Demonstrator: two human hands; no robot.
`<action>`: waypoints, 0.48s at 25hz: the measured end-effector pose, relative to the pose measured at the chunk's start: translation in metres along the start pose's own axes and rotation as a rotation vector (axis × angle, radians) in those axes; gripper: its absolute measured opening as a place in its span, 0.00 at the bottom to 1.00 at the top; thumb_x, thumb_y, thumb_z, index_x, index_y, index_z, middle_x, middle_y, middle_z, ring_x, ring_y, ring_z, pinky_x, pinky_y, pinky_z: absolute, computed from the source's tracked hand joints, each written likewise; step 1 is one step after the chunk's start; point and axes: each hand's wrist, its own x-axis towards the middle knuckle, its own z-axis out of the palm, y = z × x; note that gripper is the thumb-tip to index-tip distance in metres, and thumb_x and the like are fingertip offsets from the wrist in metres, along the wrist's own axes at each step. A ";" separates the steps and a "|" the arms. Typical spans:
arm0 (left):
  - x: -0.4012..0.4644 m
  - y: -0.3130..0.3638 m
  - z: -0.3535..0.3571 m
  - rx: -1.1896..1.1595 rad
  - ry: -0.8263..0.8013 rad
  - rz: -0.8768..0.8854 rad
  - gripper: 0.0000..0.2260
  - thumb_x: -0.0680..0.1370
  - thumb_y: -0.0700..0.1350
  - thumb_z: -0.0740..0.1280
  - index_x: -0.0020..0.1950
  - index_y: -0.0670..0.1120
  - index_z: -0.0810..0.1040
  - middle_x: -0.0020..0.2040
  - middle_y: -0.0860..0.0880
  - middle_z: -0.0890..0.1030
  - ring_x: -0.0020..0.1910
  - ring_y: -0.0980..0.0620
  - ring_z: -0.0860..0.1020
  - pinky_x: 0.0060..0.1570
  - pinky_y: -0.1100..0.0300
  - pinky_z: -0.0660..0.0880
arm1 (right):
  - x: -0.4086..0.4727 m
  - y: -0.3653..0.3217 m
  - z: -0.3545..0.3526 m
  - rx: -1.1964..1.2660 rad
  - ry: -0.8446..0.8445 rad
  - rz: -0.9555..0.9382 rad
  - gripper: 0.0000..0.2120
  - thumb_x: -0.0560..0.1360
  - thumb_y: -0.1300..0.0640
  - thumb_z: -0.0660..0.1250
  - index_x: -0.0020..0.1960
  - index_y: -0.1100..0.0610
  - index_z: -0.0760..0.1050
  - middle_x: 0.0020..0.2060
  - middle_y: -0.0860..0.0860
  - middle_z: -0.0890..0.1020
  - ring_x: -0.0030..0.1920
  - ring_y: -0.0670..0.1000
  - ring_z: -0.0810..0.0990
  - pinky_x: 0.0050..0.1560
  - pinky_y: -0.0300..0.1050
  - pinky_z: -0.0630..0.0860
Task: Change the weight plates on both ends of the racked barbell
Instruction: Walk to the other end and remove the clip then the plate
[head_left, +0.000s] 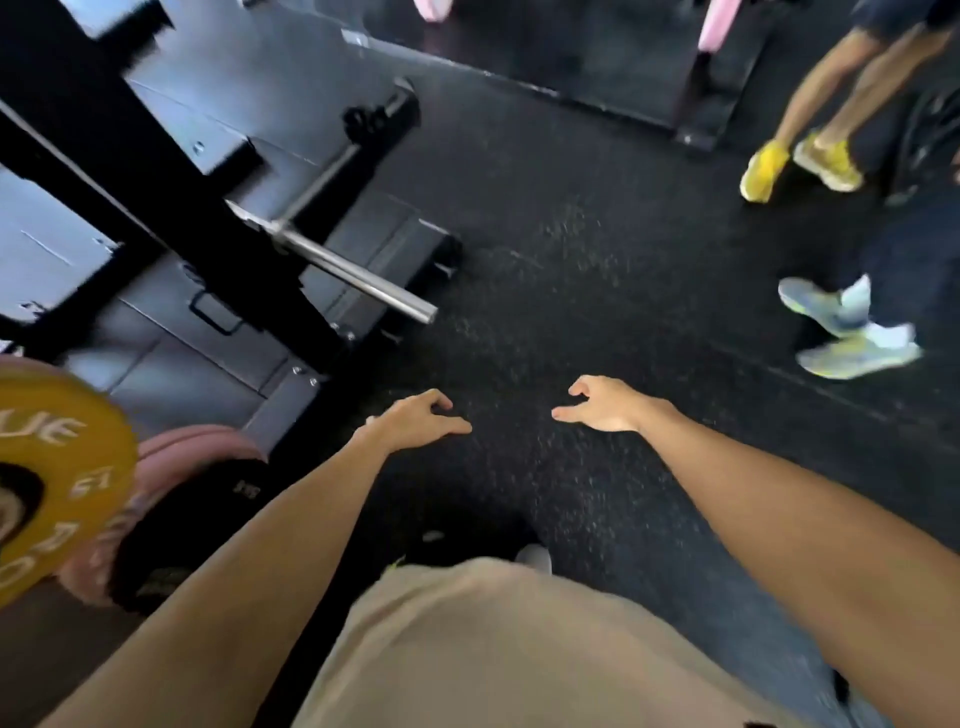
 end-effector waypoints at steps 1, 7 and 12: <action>0.010 0.004 0.015 0.005 -0.026 -0.025 0.35 0.56 0.77 0.65 0.59 0.64 0.72 0.64 0.53 0.75 0.64 0.47 0.73 0.70 0.41 0.65 | 0.006 0.021 0.011 0.024 -0.030 0.041 0.35 0.74 0.36 0.67 0.74 0.54 0.65 0.74 0.52 0.67 0.71 0.56 0.69 0.70 0.56 0.67; 0.073 0.036 0.050 0.023 -0.164 -0.099 0.34 0.57 0.75 0.67 0.59 0.63 0.74 0.63 0.53 0.77 0.63 0.47 0.75 0.70 0.42 0.65 | 0.037 0.084 0.033 0.058 -0.123 0.177 0.33 0.75 0.39 0.68 0.73 0.56 0.67 0.71 0.55 0.72 0.69 0.57 0.72 0.67 0.52 0.69; 0.151 0.096 -0.006 -0.019 -0.212 -0.098 0.29 0.62 0.70 0.70 0.59 0.58 0.76 0.59 0.53 0.79 0.57 0.51 0.76 0.64 0.52 0.71 | 0.098 0.096 -0.041 0.056 -0.147 0.243 0.31 0.76 0.40 0.68 0.72 0.56 0.68 0.69 0.54 0.73 0.68 0.57 0.72 0.66 0.52 0.70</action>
